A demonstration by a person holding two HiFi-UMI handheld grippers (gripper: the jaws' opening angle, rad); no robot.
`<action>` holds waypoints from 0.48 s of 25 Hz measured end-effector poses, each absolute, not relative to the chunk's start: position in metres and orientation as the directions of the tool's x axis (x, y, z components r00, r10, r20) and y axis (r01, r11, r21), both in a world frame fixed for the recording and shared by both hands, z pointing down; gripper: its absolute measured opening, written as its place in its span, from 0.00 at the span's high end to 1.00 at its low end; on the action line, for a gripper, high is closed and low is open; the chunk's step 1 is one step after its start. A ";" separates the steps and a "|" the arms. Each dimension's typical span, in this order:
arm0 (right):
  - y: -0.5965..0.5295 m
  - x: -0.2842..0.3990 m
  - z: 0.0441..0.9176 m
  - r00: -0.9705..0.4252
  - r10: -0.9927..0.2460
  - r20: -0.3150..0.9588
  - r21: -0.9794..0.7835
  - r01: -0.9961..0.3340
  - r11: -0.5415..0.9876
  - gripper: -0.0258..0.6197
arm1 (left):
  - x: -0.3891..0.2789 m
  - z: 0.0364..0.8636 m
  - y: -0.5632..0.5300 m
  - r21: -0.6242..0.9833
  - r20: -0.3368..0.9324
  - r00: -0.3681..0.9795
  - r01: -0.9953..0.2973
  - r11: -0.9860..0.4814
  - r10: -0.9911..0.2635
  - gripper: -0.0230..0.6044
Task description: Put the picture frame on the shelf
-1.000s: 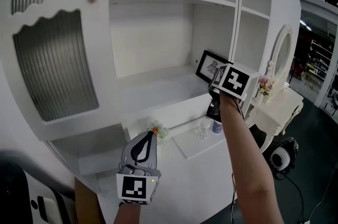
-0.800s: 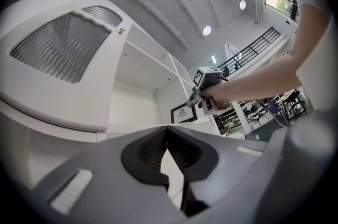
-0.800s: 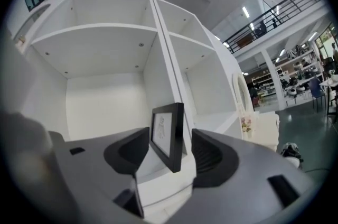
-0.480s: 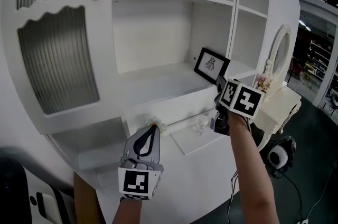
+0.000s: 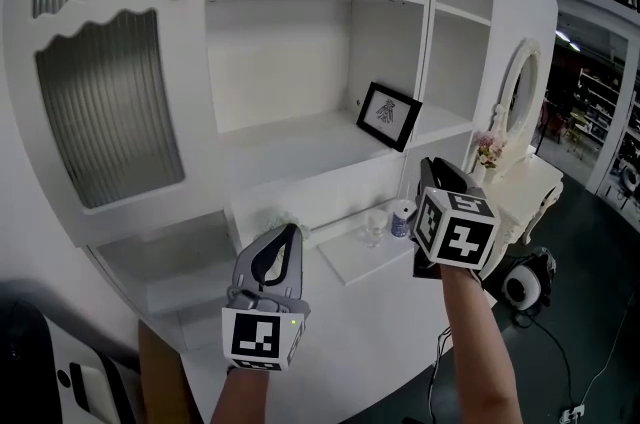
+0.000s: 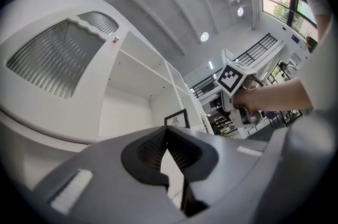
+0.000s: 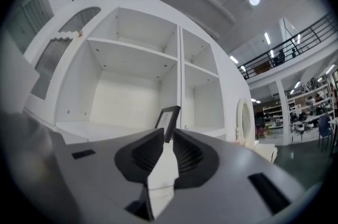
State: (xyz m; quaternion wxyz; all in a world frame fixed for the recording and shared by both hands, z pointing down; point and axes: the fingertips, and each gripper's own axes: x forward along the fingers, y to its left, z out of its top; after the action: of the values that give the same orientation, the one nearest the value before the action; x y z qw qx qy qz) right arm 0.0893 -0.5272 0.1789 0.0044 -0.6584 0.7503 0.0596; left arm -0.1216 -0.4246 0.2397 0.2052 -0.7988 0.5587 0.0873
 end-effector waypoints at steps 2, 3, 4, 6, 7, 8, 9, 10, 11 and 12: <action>-0.516 0.089 0.177 -0.145 -0.983 -0.117 0.106 -0.986 0.133 0.91 | -0.122 0.239 -0.422 -0.231 -0.370 0.362 -0.928 -0.293 -0.855 0.95; -0.510 0.089 0.177 -0.153 -0.979 -0.132 0.118 -0.983 0.137 0.93 | -0.122 0.238 -0.421 -0.229 -0.372 0.360 -0.929 -0.292 -0.855 0.95; -0.505 0.089 0.177 -0.164 -0.976 -0.146 0.134 -0.980 0.144 0.94 | -0.122 0.238 -0.419 -0.226 -0.374 0.358 -0.930 -0.290 -0.855 0.95; -0.494 0.088 0.179 -0.193 -0.966 -0.172 0.183 -0.970 0.161 0.95 | -0.123 0.236 -0.417 -0.221 -0.380 0.353 -0.932 -0.287 -0.855 0.95; -0.489 0.088 0.180 -0.207 -0.961 -0.185 0.209 -0.964 0.167 0.95 | -0.124 0.236 -0.416 -0.218 -0.382 0.351 -0.933 -0.285 -0.855 0.95; -0.484 0.087 0.181 -0.218 -0.956 -0.197 0.232 -0.958 0.171 0.95 | -0.125 0.235 -0.415 -0.216 -0.383 0.348 -0.934 -0.283 -0.856 0.95; -0.478 0.087 0.182 -0.229 -0.952 -0.205 0.249 -0.952 0.175 0.95 | -0.125 0.235 -0.415 -0.214 -0.385 0.346 -0.935 -0.282 -0.856 0.95; -0.472 0.086 0.184 -0.239 -0.948 -0.212 0.261 -0.948 0.181 0.95 | -0.126 0.234 -0.414 -0.214 -0.386 0.345 -0.936 -0.281 -0.856 0.95; -0.466 0.085 0.186 -0.251 -0.944 -0.216 0.269 -0.944 0.189 0.95 | -0.126 0.234 -0.414 -0.213 -0.387 0.344 -0.936 -0.280 -0.855 0.95; -0.460 0.085 0.188 -0.262 -0.940 -0.220 0.275 -0.941 0.198 0.95 | -0.126 0.233 -0.413 -0.213 -0.389 0.343 -0.937 -0.278 -0.855 0.95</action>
State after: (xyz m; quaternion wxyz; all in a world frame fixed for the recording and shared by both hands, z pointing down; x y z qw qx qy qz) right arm 0.0849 -0.4598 0.1884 0.0014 -0.6075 0.7739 0.1790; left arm -0.1263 -0.4132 0.2331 0.2049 -0.7933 0.5646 0.0997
